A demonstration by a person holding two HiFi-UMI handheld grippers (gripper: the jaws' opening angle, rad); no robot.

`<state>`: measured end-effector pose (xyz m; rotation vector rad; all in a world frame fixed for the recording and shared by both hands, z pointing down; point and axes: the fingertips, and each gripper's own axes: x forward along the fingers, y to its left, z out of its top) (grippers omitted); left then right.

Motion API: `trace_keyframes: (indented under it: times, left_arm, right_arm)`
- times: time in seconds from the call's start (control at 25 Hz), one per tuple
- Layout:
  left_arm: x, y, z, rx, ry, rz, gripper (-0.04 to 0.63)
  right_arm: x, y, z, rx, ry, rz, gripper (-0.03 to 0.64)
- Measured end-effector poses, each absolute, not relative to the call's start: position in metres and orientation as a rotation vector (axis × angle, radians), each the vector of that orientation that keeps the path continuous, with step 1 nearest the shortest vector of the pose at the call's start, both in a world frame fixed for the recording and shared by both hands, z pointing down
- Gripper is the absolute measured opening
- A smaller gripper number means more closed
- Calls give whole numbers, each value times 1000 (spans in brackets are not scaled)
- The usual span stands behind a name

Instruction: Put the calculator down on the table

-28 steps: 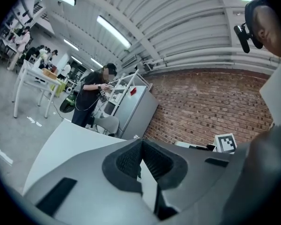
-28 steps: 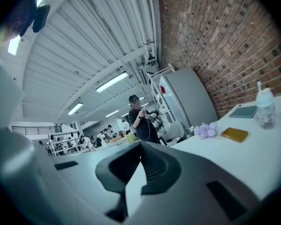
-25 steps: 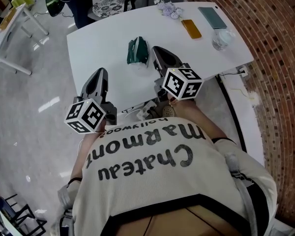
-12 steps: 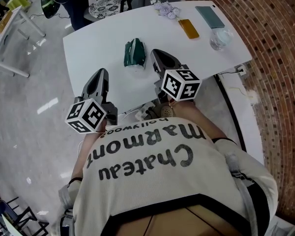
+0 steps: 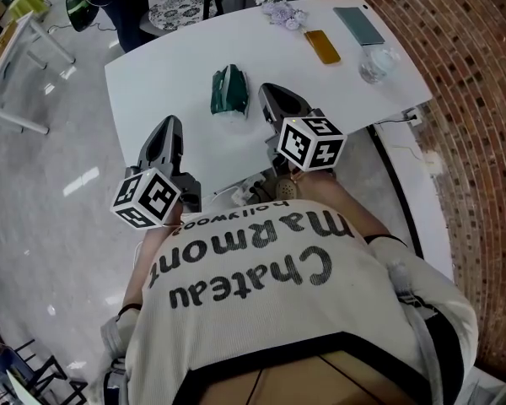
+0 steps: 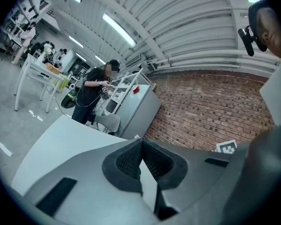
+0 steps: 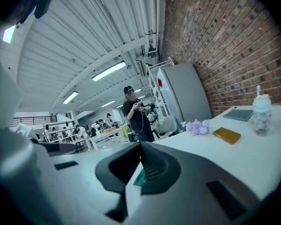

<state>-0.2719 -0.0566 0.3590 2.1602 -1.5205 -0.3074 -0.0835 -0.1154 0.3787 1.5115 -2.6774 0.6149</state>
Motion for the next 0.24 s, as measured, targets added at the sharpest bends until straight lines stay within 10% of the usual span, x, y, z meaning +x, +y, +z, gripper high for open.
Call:
trace_keyframes:
  times: [0.24]
  left_arm:
    - [-272, -61, 359, 2157, -1528, -316, 3]
  right_arm:
    - [-83, -121, 378, 1505, -2675, 607, 2]
